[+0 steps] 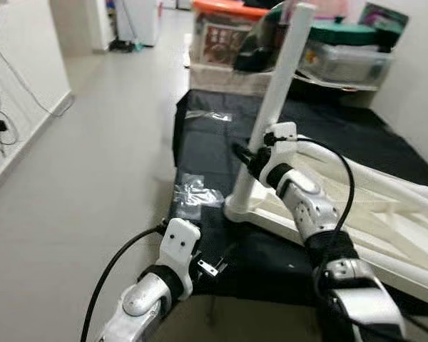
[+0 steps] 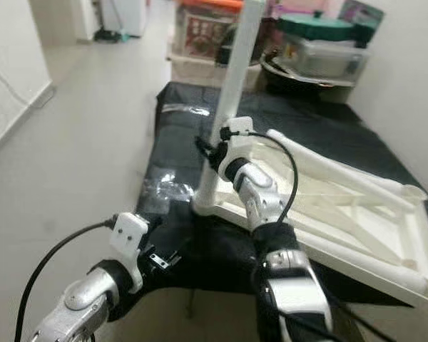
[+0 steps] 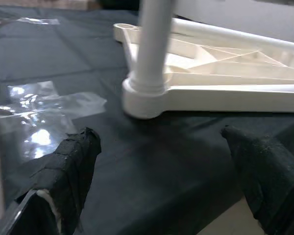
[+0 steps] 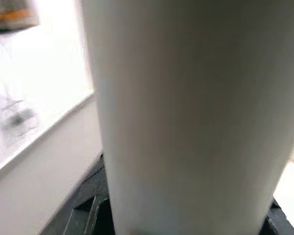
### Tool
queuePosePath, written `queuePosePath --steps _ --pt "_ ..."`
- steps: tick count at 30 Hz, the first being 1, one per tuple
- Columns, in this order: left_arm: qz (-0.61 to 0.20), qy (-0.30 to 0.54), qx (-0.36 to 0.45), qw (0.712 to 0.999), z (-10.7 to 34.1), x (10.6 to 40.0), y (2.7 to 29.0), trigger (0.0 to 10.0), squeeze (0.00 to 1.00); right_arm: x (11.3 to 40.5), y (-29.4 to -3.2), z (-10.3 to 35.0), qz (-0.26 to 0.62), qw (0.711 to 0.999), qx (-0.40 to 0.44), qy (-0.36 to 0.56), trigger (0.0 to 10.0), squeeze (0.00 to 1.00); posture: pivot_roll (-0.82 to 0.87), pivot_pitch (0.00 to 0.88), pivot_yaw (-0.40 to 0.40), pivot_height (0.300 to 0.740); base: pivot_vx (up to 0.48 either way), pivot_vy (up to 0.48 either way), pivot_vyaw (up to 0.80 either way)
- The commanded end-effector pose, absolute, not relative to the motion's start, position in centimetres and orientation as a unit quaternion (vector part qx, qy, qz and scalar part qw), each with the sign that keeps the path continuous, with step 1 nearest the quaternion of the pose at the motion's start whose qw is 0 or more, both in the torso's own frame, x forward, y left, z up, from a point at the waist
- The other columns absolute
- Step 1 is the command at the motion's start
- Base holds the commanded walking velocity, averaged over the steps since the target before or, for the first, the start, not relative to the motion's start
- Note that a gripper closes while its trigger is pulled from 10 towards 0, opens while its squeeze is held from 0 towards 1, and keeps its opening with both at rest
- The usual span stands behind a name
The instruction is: Building children table
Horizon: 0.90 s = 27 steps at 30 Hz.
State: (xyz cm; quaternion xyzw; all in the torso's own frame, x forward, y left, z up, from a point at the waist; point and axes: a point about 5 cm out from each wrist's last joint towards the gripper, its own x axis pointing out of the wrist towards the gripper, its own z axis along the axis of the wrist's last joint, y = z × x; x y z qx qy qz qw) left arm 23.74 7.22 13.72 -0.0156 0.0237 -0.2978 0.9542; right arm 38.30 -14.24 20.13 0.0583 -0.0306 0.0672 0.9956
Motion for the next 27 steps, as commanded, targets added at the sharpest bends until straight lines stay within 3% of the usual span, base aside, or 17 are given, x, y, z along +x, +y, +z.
queuePosePath --steps 1,3,8,12,14,15,17,18,19,20,21,22,23,24,27 --pt "-0.305 0.024 -0.019 0.952 13.6 23.9 6.9 10.0 0.00 38.0 -16.8 20.0 -0.023 0.998 0.058 -0.027 0.0 0.00 0.12 0.000 -0.108 0.740 0.000 0.000 0.00" --pt "-0.306 0.023 -0.016 0.952 13.6 24.2 6.9 10.0 0.00 36.9 -16.4 20.1 -0.115 0.989 0.086 -0.042 0.0 0.00 0.11 0.000 -0.101 0.740 0.000 0.000 0.00" --pt "-0.306 0.022 -0.014 0.952 13.5 24.6 6.9 10.0 0.00 35.7 -14.5 20.1 -0.198 0.971 0.120 -0.053 0.0 0.00 0.12 0.000 -0.101 0.740 0.000 0.000 0.00" --pt "-0.306 0.021 -0.013 0.952 13.4 24.7 6.9 10.0 0.00 35.3 -13.0 19.7 -0.201 0.970 0.129 -0.052 0.0 0.00 0.12 0.000 -0.099 0.740 0.000 0.000 0.00" --pt "-0.306 0.021 -0.013 0.952 13.3 24.8 7.0 10.0 0.00 35.3 -12.4 19.7 -0.192 0.971 0.132 -0.054 0.6 0.00 0.12 0.000 -0.099 0.740 0.000 0.000 0.00" --pt "-0.307 0.021 -0.012 0.951 13.3 24.8 6.9 10.0 0.00 35.2 -12.0 19.8 -0.170 0.975 0.126 -0.064 10.0 0.00 0.12 0.000 -0.100 0.740 0.000 0.000 0.00" --pt "-0.307 0.021 -0.012 0.951 13.3 24.8 6.9 10.0 0.00 35.2 -12.0 19.8 -0.170 0.975 0.126 -0.064 10.0 0.00 0.12 0.000 -0.100 0.740 0.000 0.000 0.00" --pt "-0.308 0.021 -0.012 0.951 13.3 24.9 6.9 10.0 0.00 35.1 -11.7 20.0 -0.136 0.980 0.116 -0.081 10.0 1.00 0.11 0.000 -0.099 0.740 0.000 0.000 0.00" --pt "-0.308 0.021 -0.012 0.951 13.3 24.9 6.9 10.0 0.00 35.1 -11.7 20.0 -0.136 0.980 0.116 -0.081 10.0 1.00 0.11 0.000 -0.099 0.740 0.000 0.000 0.00" --pt "-0.309 0.021 -0.011 0.951 13.2 25.0 6.9 10.0 0.00 35.0 -12.2 20.2 -0.113 0.983 0.096 -0.106 10.0 0.82 0.11 0.000 -0.096 0.740 0.000 0.000 0.00" --pt "-0.309 0.021 -0.011 0.951 13.2 25.0 6.9 10.0 0.00 35.0 -12.2 20.2 -0.113 0.983 0.096 -0.106 10.0 0.82 0.11 0.000 -0.096 0.740 0.000 0.000 0.00" --pt "-0.310 0.021 -0.011 0.950 13.2 25.0 6.8 10.0 0.00 35.1 -12.8 20.1 -0.073 0.986 0.099 -0.116 10.0 0.07 0.11 0.000 -0.096 0.740 0.000 0.000 0.00" --pt "-0.310 0.021 -0.011 0.950 13.2 25.0 6.8 10.0 0.00 35.1 -12.8 20.1 -0.073 0.986 0.099 -0.116 10.0 0.07 0.11 0.000 -0.096 0.740 0.000 0.000 0.00" --pt "-0.312 0.021 -0.011 0.950 13.1 25.1 6.8 10.0 0.00 35.1 -13.8 20.2 -0.056 0.986 0.084 -0.130 10.0 0.00 0.10 0.000 -0.088 0.740 0.000 0.000 0.00" --pt "-0.313 0.021 -0.011 0.950 13.0 25.1 6.7 10.0 0.00 35.4 -14.5 20.0 -0.013 0.989 0.081 -0.125 10.0 0.00 0.10 0.000 -0.086 0.740 0.000 0.000 0.00"
